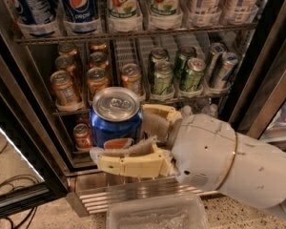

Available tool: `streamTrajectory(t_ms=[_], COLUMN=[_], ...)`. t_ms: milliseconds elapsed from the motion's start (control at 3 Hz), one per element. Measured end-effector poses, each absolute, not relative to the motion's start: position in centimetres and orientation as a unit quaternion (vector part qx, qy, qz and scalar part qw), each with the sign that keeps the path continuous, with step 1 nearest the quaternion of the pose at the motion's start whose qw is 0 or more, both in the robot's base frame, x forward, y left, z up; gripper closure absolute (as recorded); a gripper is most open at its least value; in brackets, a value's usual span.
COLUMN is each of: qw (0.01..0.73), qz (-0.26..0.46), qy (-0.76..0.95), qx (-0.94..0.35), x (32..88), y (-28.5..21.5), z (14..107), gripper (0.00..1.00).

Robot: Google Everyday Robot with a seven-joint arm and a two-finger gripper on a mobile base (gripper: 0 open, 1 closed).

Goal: Pick pepsi can from top shelf of fridge

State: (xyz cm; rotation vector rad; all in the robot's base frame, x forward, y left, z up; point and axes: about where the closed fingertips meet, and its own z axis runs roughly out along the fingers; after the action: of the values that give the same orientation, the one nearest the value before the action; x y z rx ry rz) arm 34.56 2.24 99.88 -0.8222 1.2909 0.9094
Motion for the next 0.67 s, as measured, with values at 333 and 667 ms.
streamTrajectory(t_ms=[333,667], qw=[0.628,0.631], qz=[0.373,0.335], qy=[0.586,0.615], qx=[-0.351,-0.334], x=[33.5,33.2], y=[0.4,-1.7], z=[99.0,98.0], gripper=[1.00,1.00])
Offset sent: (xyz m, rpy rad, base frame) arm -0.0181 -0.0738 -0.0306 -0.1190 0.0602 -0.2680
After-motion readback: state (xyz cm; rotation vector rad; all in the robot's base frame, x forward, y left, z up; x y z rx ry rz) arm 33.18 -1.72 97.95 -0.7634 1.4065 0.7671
